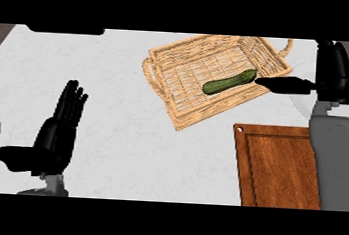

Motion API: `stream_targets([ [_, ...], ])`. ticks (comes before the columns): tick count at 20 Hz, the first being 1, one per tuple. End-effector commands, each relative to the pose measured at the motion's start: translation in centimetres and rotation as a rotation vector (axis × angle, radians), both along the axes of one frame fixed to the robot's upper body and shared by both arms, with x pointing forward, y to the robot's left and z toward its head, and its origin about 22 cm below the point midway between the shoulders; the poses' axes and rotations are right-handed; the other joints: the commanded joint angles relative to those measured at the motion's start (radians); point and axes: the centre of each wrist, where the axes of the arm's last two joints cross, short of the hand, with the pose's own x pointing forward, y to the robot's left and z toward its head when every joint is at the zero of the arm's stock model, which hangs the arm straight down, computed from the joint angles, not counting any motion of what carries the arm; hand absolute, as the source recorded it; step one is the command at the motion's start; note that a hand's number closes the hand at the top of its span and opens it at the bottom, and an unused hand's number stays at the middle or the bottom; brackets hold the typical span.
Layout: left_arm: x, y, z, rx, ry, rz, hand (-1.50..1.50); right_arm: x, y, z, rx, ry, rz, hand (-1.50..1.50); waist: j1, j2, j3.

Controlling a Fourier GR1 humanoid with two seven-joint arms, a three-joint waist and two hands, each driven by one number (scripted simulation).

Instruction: Pick the squash from the cutting board and place it in the basket

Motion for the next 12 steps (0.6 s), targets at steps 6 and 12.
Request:
stream_targets([
  [6,-0.8,0.4,0.7,0.005,0.014,-0.007,0.00,-1.7,-8.1,4.4,0.157,-0.045,-0.028,-1.50,0.004,0.000,0.000],
  [12,-0.9,1.4,-0.3,0.000,0.010,-0.005,0.00,-4.8,-14.3,5.9,0.210,-0.029,0.089,-1.50,-0.003,-0.001,0.000],
])
